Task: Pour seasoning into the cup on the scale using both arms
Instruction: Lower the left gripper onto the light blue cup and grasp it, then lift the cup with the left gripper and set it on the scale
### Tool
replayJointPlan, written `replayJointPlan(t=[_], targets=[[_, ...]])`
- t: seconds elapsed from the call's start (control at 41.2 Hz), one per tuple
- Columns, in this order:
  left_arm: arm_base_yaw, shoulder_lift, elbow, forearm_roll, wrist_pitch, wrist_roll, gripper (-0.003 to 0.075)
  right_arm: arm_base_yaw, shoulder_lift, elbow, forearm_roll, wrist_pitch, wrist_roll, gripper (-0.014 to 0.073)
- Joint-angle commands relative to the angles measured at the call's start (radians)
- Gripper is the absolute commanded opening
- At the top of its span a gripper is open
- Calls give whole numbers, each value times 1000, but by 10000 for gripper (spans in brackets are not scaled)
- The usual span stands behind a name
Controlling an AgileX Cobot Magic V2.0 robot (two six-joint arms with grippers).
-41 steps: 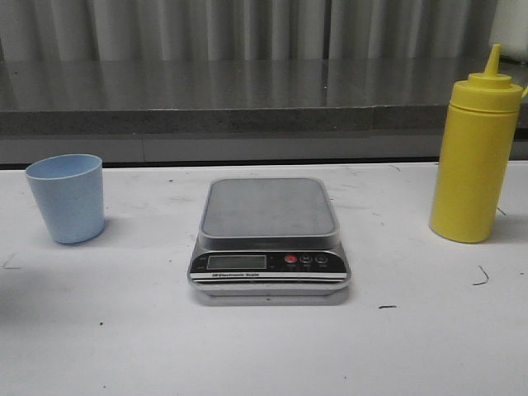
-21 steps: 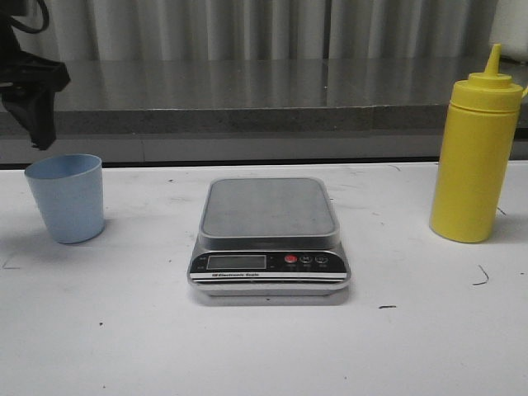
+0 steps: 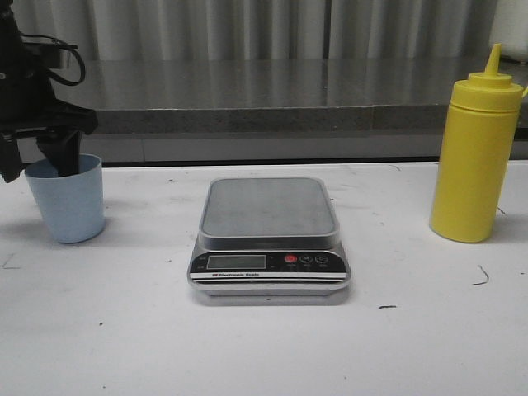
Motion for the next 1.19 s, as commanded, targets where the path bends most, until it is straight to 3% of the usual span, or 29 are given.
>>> replayJointPlan(t=[0.0,0.218,0.388,0.728,0.947,1.165], targets=[[3,-50,-30,-20,-23,0,395,-3,6,-32,-15,-53,-5,530],[3,-50,-30,-55,-21,0,127,-3,6,-32,-15,-53,-5,530],[3,-50,-30,-67,-18,0,-14,-3,6,-32,-15,-53,-5,530],[-53,-170,-30,-72,19,0,-20,-3,6,-32,-15,-53,-5,530],[-218,-278,-30,-84,10,0,-20,-3,6,-32,-15,-53,-5,530],[-383,-248,-30,-84,-70,-9,-20,-3,6,-32,-15,-53,-5,530]])
